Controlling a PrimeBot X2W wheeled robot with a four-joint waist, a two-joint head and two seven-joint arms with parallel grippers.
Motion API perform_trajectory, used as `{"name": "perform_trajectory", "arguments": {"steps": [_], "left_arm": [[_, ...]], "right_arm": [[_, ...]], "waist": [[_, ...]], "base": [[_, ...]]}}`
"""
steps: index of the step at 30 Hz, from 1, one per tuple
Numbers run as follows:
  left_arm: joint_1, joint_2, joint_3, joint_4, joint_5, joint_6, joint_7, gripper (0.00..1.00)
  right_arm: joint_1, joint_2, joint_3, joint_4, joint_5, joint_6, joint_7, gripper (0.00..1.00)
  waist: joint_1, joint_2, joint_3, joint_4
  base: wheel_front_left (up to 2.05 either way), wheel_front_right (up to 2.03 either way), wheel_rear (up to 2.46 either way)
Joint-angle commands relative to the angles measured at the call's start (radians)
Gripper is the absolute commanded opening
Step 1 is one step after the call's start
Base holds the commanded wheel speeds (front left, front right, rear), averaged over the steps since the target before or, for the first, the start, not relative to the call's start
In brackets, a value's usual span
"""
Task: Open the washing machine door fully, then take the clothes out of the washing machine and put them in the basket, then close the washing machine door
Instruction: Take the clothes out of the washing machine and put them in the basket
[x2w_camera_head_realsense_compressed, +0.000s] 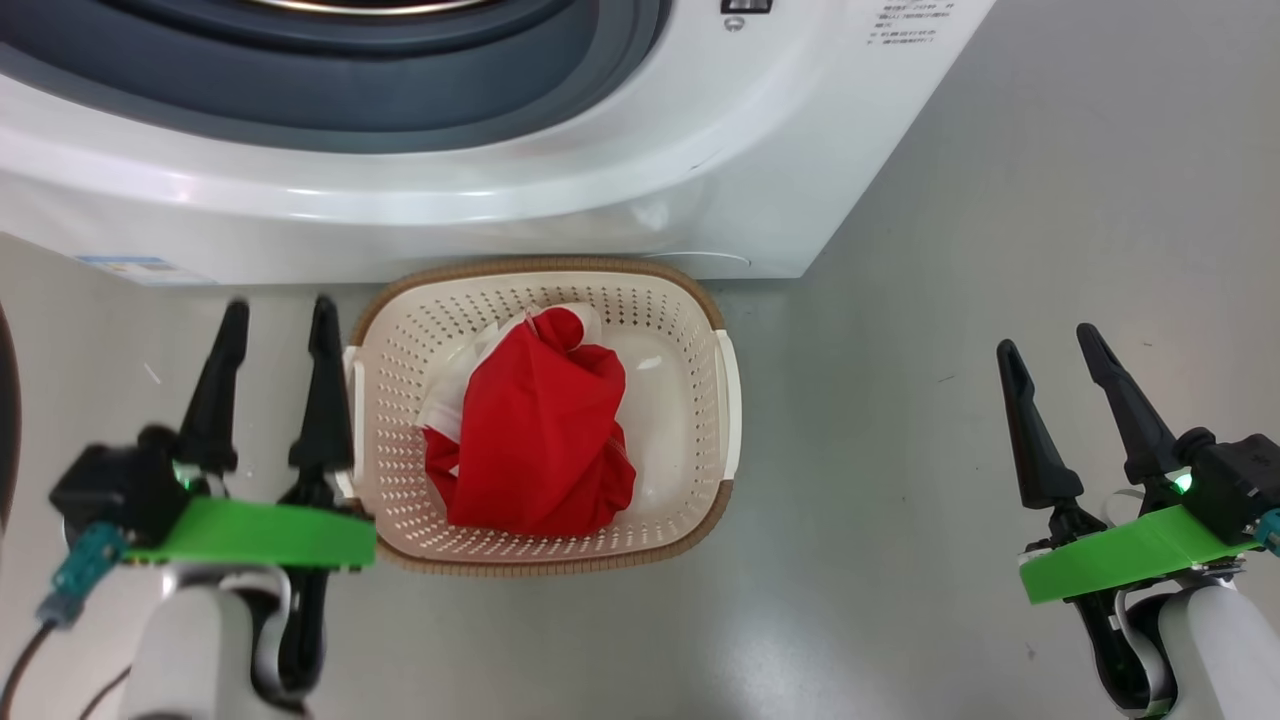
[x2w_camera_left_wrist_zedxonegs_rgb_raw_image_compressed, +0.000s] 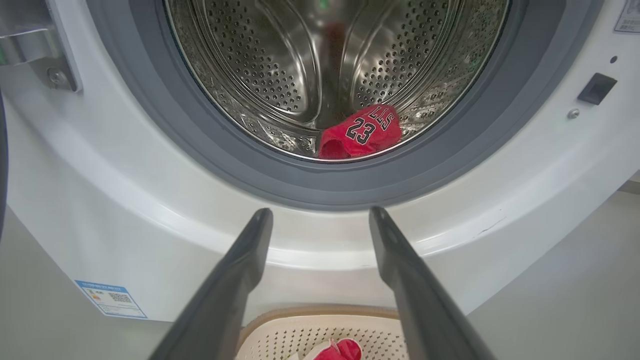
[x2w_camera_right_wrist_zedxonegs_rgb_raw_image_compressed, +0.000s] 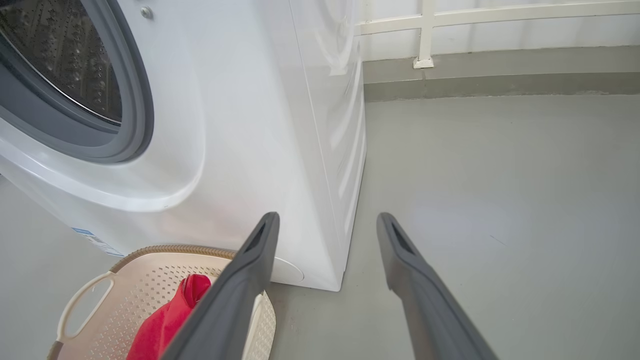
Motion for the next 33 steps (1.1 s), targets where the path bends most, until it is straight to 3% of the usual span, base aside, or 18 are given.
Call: {"name": "perform_trajectory", "arguments": {"steps": [1, 17, 33], "left_arm": [[-0.035, 0.019, 0.016, -0.025, 0.001, -0.005, -0.008, 1.0], [-0.358, 0.129, -0.127, 0.119, -0.059, -0.005, -0.008, 1.0], [-0.801, 0.252, -0.426, 0.476, -0.254, -0.005, -0.008, 1.0]], "right_arm": [[0.008, -0.002, 0.023, -0.022, -0.01, 0.005, -0.006, 1.0], [-0.029, 0.011, 0.035, -0.023, -0.008, 0.005, -0.006, 1.0], [-0.077, 0.038, 0.061, -0.023, -0.001, 0.005, -0.006, 1.0]], "waist": [[0.0, -0.0001, 0.005, 0.0], [0.0, -0.0001, 0.058, -0.026], [0.0, -0.0001, 0.136, -0.088]], "base": [[0.0, 0.0, 0.0], [0.0, 0.0, 0.0], [0.0, 0.0, 0.0]]}}
